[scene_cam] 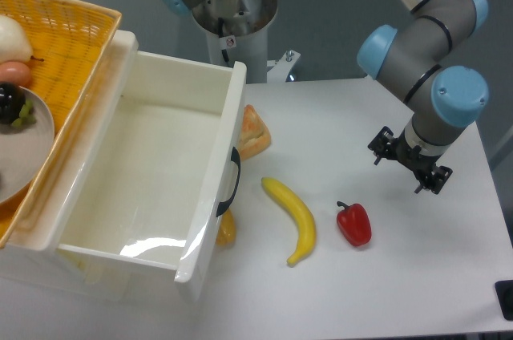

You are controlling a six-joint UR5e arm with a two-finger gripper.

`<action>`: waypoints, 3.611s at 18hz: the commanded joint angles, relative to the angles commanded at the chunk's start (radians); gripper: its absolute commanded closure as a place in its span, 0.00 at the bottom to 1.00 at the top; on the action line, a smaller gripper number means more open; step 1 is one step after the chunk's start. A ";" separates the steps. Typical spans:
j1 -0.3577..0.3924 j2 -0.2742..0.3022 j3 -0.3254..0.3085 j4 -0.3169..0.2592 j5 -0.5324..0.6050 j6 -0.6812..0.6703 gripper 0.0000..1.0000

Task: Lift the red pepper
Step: 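Move the open gripper over the red bell pepper, then lower the gripper around the red pepper's body, then close the gripper fingers on the red pepper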

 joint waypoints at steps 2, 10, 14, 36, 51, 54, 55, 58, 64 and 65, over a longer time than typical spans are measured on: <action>0.000 0.000 0.000 0.000 0.000 0.000 0.00; -0.018 -0.014 -0.032 0.043 -0.005 -0.272 0.00; -0.044 -0.017 -0.054 0.103 -0.002 -0.408 0.00; -0.130 -0.069 -0.028 0.160 -0.026 -1.084 0.00; -0.164 -0.107 -0.020 0.184 -0.008 -1.095 0.00; -0.163 -0.107 -0.021 0.184 -0.008 -1.085 0.00; -0.163 -0.110 -0.023 0.186 -0.008 -1.083 0.00; -0.163 -0.112 -0.026 0.187 -0.008 -1.066 0.02; -0.156 -0.114 -0.037 0.192 -0.008 -1.031 0.14; -0.155 -0.114 -0.037 0.190 -0.008 -1.019 0.15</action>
